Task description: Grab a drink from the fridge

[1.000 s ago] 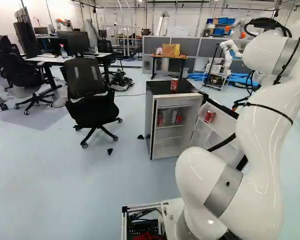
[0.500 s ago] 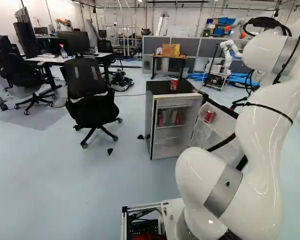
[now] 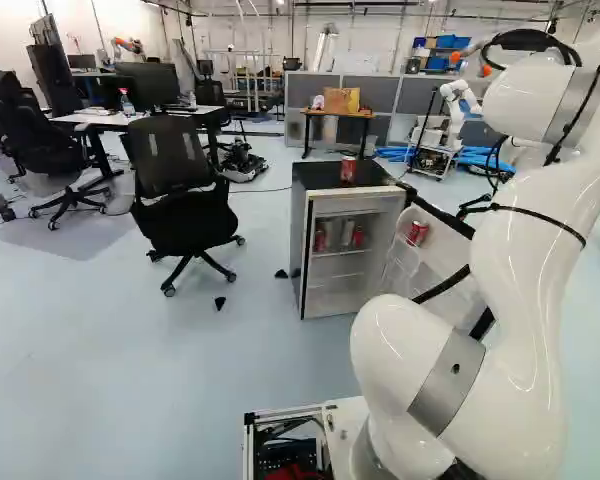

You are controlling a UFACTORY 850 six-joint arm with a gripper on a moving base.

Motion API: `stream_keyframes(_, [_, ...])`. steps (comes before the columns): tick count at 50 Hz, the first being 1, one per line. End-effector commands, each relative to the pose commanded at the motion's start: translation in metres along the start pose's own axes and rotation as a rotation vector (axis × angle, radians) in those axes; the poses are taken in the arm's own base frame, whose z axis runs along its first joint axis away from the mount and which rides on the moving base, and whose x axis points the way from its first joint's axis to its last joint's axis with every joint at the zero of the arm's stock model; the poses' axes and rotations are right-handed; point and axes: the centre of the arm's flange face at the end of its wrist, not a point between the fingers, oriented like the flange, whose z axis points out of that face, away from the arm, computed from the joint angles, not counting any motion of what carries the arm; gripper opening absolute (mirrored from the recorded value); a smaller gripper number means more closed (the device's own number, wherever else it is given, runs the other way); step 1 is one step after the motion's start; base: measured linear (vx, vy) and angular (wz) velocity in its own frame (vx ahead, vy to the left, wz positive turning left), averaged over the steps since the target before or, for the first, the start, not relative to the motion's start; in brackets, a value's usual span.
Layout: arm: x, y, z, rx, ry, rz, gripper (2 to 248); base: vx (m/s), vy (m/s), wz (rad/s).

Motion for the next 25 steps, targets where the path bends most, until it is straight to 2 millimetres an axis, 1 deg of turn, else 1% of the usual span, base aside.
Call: stream_keyframes(25, [-0.018,-0.005,0.000,-0.004,-0.046,-0.008,247,0.000,0.000,0.000])
